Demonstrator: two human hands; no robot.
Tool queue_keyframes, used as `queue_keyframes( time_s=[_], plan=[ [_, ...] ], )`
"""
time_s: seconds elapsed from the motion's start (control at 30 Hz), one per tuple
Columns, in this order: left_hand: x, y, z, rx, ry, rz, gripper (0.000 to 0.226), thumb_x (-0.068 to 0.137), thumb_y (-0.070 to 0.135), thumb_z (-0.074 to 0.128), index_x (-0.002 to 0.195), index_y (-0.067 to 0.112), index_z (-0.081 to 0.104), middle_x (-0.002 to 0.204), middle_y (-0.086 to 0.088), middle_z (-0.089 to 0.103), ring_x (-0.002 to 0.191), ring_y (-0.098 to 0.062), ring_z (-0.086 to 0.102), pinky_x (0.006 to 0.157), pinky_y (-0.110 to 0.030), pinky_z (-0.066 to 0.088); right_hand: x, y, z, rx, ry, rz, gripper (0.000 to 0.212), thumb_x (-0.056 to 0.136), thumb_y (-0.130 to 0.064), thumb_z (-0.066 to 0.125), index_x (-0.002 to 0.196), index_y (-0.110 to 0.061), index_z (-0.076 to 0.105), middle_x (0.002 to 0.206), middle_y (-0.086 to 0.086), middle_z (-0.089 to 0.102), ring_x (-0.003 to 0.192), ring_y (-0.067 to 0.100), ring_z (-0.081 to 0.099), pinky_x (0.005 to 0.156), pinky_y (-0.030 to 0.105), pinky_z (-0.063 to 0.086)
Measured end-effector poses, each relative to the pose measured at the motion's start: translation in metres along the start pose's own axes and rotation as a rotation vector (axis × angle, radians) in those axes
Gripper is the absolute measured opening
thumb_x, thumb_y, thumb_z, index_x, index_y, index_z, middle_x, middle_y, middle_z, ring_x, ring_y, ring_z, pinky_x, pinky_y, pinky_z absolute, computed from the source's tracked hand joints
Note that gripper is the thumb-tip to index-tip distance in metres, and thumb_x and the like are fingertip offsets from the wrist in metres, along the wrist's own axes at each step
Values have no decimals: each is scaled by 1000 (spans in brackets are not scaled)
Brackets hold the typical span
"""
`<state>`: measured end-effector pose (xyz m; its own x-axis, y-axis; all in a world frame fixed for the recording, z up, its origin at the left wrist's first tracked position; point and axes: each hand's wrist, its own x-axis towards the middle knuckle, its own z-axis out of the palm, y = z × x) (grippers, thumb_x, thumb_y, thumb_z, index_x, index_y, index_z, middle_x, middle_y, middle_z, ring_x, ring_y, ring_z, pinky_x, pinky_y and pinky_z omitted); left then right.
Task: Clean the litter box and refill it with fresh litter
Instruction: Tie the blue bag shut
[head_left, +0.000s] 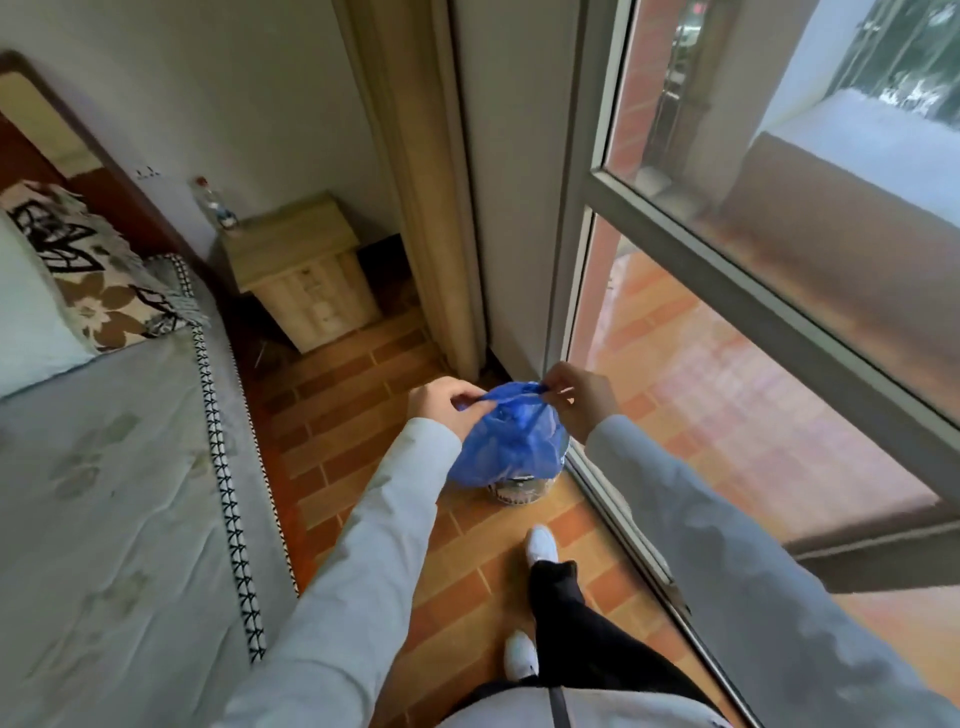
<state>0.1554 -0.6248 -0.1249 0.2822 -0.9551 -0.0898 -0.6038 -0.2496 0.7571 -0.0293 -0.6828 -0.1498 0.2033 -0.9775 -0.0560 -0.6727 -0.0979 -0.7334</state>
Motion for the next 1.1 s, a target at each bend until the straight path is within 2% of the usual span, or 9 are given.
queue_keyframes(
  time_s=[0.1,0.2,0.3,0.43,0.5,0.63,0.77,0.97,1.1],
  plan=[
    [46,-7,13,28,-50,-82,14,77,22,75,89,17,74,86,6,66,75,-6,53,69,-20,46,50,15,14,-86,-64,43,13,82,-5,62,92,-10,68,92,10,72,83,29,65,76,30,49],
    [96,-18,32,32,-106,-123,10,76,20,75,86,19,74,89,1,71,77,-12,63,72,-22,52,97,37,29,-163,-122,58,13,80,-12,63,89,-21,66,88,5,72,81,30,66,75,34,53],
    [135,-28,49,49,-177,-223,12,78,20,73,90,18,74,92,0,69,79,-15,62,73,-21,49,131,51,42,-170,-193,85,13,82,-9,61,91,-16,67,90,9,70,83,31,64,76,34,52],
    [172,-40,76,39,-269,-335,21,81,22,71,101,17,72,95,1,60,84,-19,61,80,-26,52,165,67,53,-188,-253,119,13,85,-7,59,95,-9,66,96,14,69,90,34,63,80,36,50],
    [187,-49,91,52,-312,-352,21,82,21,70,102,15,72,102,-5,64,88,-22,63,84,-26,51,178,75,59,-202,-279,140,14,85,-6,59,97,-6,67,97,14,70,90,34,63,80,35,48],
    [207,-58,107,168,-320,-264,23,88,20,61,109,16,69,118,-10,62,104,-24,58,87,-19,41,196,95,70,-230,-311,191,31,82,-9,62,113,-10,63,109,15,67,101,36,61,88,38,47],
    [216,-58,101,287,-246,-85,37,88,19,61,124,11,59,127,-9,57,124,-28,45,102,-27,30,203,103,65,-326,-366,187,46,90,-18,56,134,-7,47,133,16,53,123,34,46,103,38,35],
    [221,-58,80,371,-88,142,40,80,21,66,120,12,62,122,-7,62,117,-27,53,97,-40,36,202,84,43,-394,-314,91,50,96,-27,49,141,-7,40,141,10,48,130,30,41,109,34,28],
    [222,-50,69,383,-33,227,43,78,30,57,116,13,64,118,-5,64,113,-25,56,93,-39,41,195,72,32,-316,-186,68,49,94,-24,55,139,-8,44,138,11,51,131,30,39,110,34,27]
  ],
)
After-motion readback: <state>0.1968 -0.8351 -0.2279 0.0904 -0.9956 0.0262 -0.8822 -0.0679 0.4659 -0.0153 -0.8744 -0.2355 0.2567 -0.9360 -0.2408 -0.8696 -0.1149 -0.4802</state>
